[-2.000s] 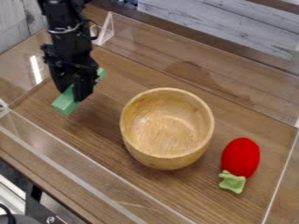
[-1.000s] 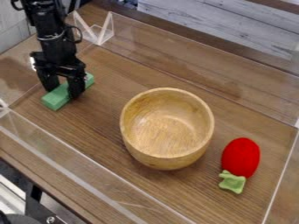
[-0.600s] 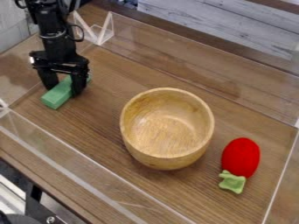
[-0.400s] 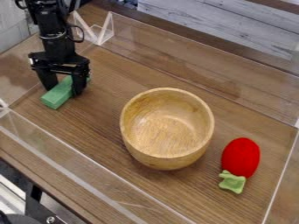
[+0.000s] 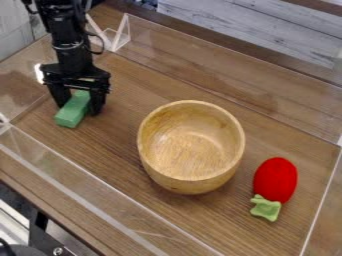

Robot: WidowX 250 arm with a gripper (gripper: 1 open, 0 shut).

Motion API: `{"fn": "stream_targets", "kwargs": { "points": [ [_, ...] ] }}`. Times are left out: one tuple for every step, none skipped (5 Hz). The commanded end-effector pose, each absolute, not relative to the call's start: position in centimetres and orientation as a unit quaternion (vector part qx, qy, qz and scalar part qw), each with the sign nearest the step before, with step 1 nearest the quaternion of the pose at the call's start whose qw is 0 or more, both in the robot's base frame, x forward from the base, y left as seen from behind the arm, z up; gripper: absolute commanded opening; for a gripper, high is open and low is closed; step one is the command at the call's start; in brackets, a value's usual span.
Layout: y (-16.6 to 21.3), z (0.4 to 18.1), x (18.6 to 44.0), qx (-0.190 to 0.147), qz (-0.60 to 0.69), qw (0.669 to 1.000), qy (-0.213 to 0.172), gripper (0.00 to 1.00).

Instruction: Remove the green block from the brown bowl and put it on the table

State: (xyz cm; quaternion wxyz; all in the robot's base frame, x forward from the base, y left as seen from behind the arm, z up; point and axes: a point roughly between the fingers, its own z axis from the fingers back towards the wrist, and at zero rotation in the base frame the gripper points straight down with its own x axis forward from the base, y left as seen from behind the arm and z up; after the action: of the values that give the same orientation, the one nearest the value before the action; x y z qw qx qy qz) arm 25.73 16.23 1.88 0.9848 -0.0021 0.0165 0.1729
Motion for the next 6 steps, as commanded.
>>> {"fn": "stream_targets", "kwargs": {
  "points": [
    [16.2,3.7,26.7,0.010,0.148,0.989,-0.009,1.00],
    [16.0,3.8,27.2,0.009,0.118,0.993,-0.006,1.00],
    [15.1,5.7,27.1,0.002,0.131,0.991,-0.028,1.00],
    [13.9,8.3,27.4,-0.003,0.142,0.988,-0.057,1.00],
    [12.1,10.0,27.8,-0.006,0.148,0.986,-0.073,1.00],
    [10.5,11.5,29.0,-0.006,0.154,0.984,-0.085,1.00]
  ]
}}
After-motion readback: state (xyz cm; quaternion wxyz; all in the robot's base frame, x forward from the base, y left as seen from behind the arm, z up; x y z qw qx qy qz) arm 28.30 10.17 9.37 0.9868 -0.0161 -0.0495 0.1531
